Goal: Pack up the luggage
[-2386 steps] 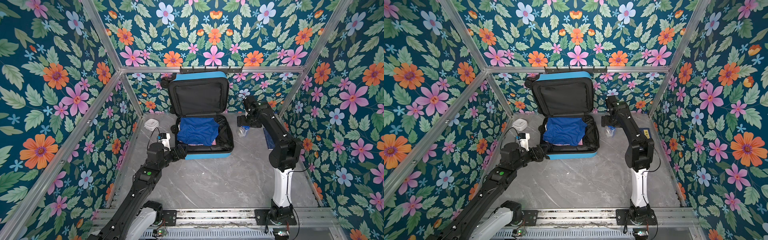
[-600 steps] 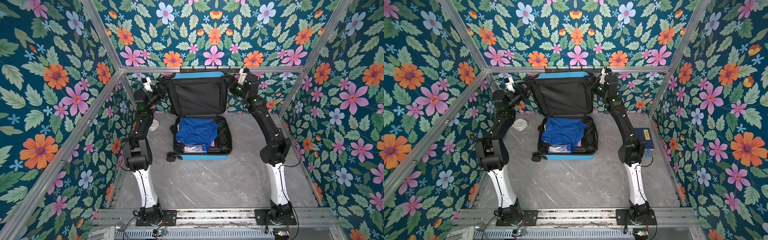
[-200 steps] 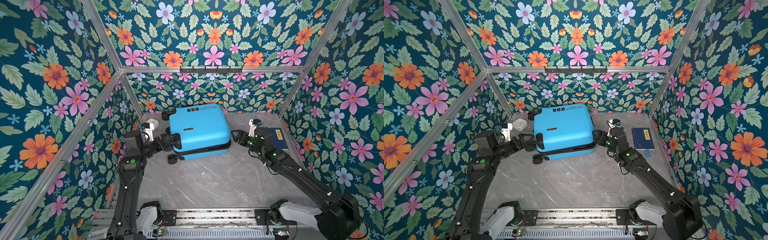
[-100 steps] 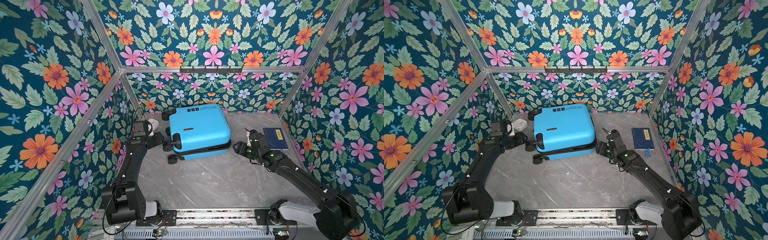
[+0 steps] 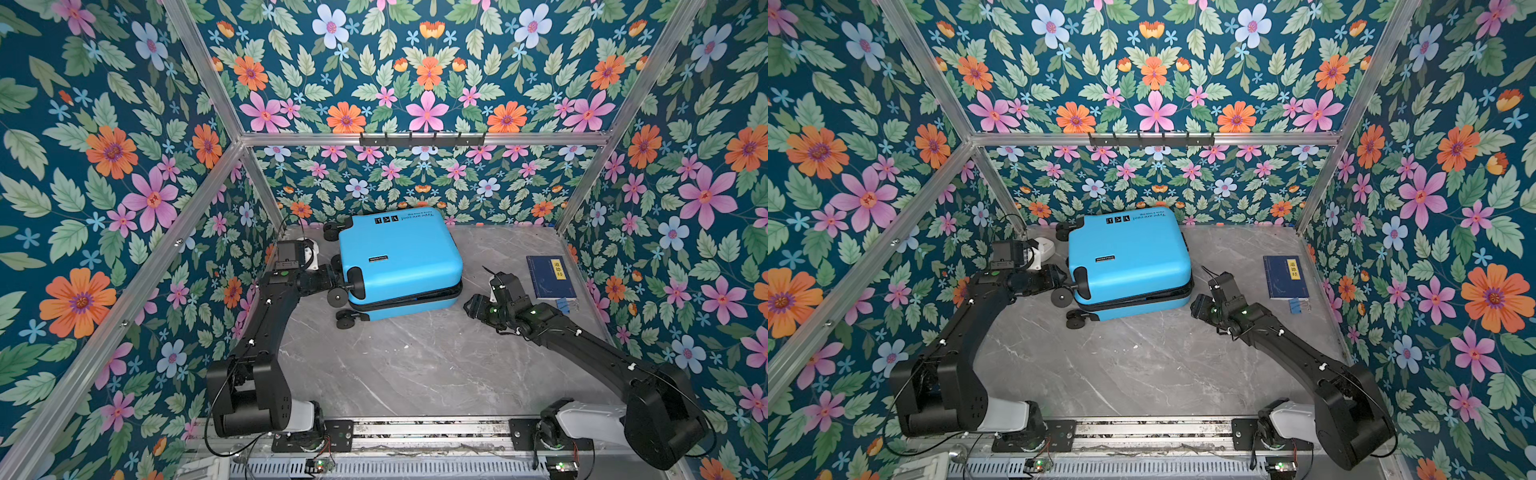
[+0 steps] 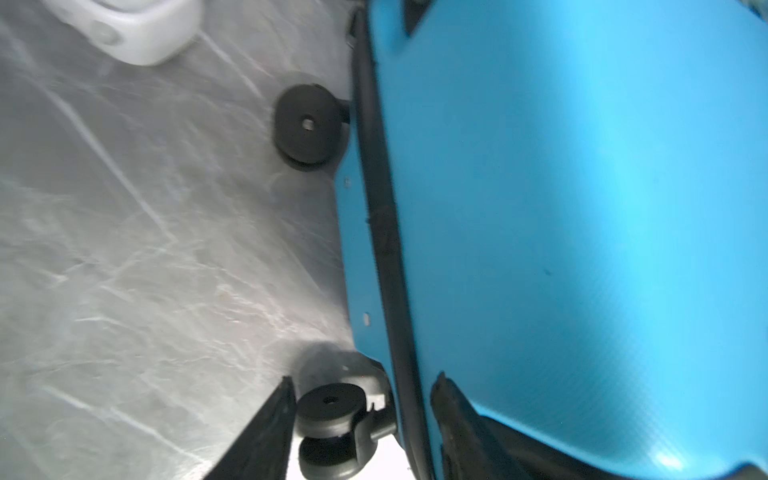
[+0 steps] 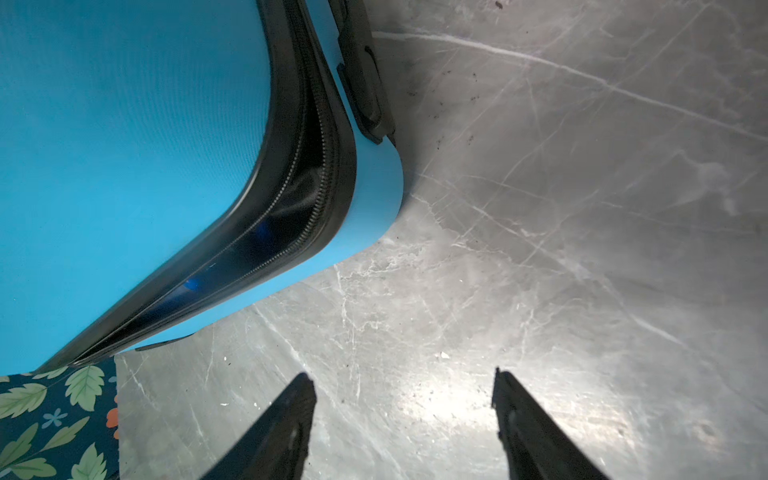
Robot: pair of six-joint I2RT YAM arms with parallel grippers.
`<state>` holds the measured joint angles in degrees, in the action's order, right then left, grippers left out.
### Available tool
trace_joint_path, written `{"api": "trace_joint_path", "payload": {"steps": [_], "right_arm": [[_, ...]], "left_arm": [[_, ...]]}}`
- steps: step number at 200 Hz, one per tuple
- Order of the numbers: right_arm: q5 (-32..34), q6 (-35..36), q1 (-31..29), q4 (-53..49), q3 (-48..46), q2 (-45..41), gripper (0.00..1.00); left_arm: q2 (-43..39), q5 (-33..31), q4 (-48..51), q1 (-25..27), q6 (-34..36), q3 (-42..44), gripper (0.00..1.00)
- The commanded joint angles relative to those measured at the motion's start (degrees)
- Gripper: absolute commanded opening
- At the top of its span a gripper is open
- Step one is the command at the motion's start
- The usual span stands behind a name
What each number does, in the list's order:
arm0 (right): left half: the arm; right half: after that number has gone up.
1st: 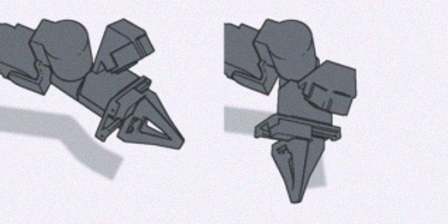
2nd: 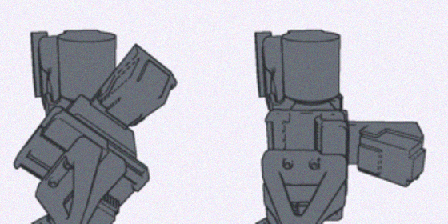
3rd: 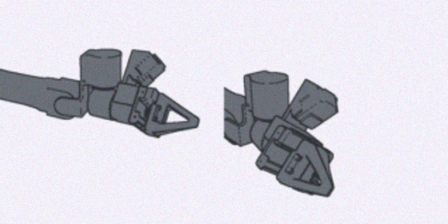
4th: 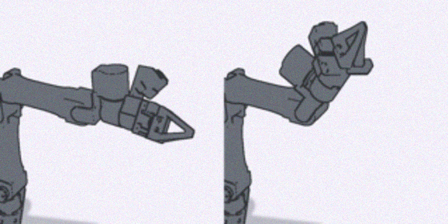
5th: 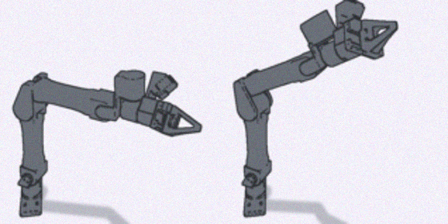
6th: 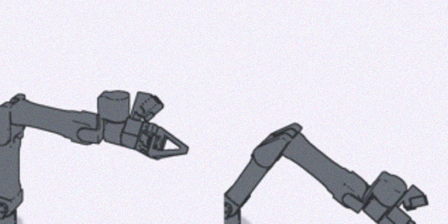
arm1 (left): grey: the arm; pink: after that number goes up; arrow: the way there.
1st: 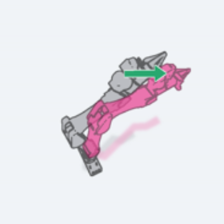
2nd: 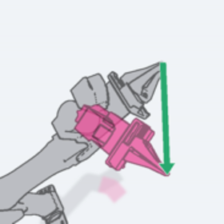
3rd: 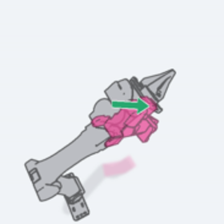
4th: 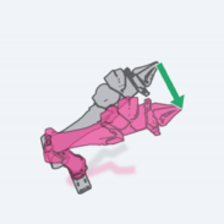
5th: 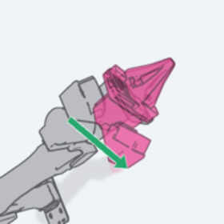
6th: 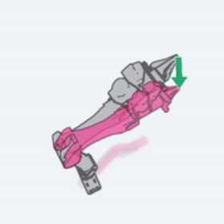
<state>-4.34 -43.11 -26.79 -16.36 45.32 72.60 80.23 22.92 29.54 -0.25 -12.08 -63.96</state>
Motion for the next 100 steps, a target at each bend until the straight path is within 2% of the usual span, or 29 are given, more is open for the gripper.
{"api": "trace_joint_path", "payload": {"steps": [1, 34, 77, 100], "right_arm": [[1.1, 0.0, -0.1, 0.7, -0.4, -0.1, 0.70], [2.2, -0.3, 0.0, 0.2, -1.2, -0.6, 0.70], [4.8, -0.8, 0.3, -2.6, -1.6, -2.2, 0.70], [4.5, -2.4, 3.3, -6.4, -2.2, -3.5, 0.70]], "left_arm": [[-1.5, 5.4, 1.8, 2.6, 0.5, 2.0, 0.53], [-6.1, 6.0, 1.2, 8.1, -1.5, 6.0, 0.52], [-10.5, 5.6, -2.2, 20.4, -6.4, 8.6, 0.55], [-11.1, 4.8, -7.5, 25.8, -10.5, 10.4, 0.58]]}}
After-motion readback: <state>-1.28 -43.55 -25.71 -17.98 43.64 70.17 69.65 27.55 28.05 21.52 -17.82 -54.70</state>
